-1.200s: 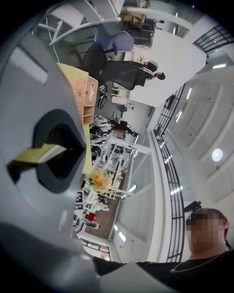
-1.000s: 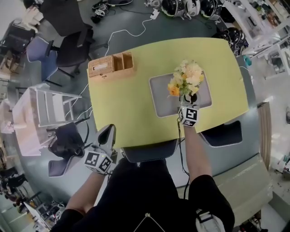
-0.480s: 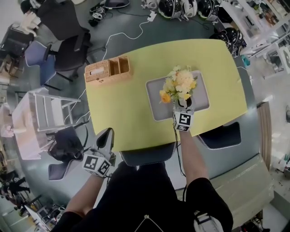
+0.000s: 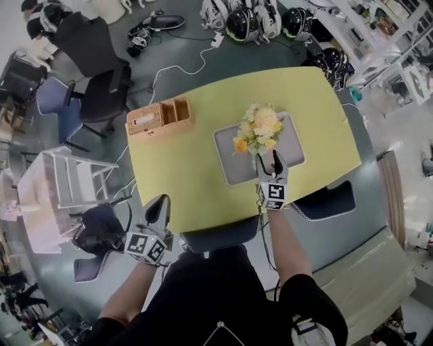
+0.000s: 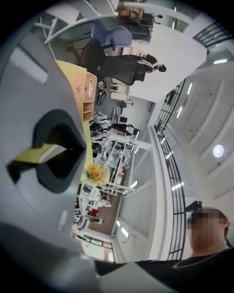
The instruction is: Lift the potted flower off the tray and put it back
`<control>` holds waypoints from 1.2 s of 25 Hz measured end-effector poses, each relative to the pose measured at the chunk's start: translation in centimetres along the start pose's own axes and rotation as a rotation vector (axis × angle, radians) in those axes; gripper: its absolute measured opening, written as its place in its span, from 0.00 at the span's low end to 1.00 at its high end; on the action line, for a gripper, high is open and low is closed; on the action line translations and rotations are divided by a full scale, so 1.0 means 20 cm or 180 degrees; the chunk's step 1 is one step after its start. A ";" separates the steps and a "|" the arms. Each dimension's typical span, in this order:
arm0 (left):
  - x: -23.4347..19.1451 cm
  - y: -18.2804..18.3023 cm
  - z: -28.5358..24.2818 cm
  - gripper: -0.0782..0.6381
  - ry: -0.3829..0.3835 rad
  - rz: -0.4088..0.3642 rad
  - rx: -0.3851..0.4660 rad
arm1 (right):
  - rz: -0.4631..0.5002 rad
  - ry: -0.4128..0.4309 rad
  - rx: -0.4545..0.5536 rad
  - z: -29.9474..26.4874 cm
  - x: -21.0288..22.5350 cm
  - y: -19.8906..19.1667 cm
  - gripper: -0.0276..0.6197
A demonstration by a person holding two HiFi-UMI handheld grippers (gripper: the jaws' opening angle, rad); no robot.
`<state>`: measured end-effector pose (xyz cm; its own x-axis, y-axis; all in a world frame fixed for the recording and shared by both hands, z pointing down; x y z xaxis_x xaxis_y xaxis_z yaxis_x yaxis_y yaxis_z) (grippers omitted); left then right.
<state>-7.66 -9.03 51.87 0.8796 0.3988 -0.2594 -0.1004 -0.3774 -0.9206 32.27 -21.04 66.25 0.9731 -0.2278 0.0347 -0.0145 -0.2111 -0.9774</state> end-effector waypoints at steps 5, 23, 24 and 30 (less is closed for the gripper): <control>-0.01 0.03 0.04 0.12 -0.0148 -0.0024 0.0103 | -0.0286 -0.0004 -0.0034 0.23 -0.10 0.09 0.29; -0.20 0.13 0.55 0.12 -0.0288 -0.0021 0.0438 | -0.0408 0.0564 0.0199 0.85 -0.95 0.74 0.08; -0.21 0.14 0.58 0.12 -0.0301 -0.0020 0.0451 | -0.0407 0.0602 0.0180 0.87 -1.00 0.75 0.08; -0.29 0.13 0.80 0.12 -0.0379 -0.0005 0.0520 | -0.0602 0.0777 0.0147 1.01 -1.28 0.79 0.05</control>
<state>-20.40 1.04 46.22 0.8196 0.4989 -0.2818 -0.1817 -0.2400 -0.9536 11.85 0.65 45.75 0.8735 -0.4113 0.2604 0.1772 -0.2294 -0.9571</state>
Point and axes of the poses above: the fingertips, and each gripper's own axes: z backward along the fingers, x to its right, y out of its top, the point moved 10 cm from there along z, backward along the fingers, and after that the axes turned 1 degree about x, right-handed, at the moved point
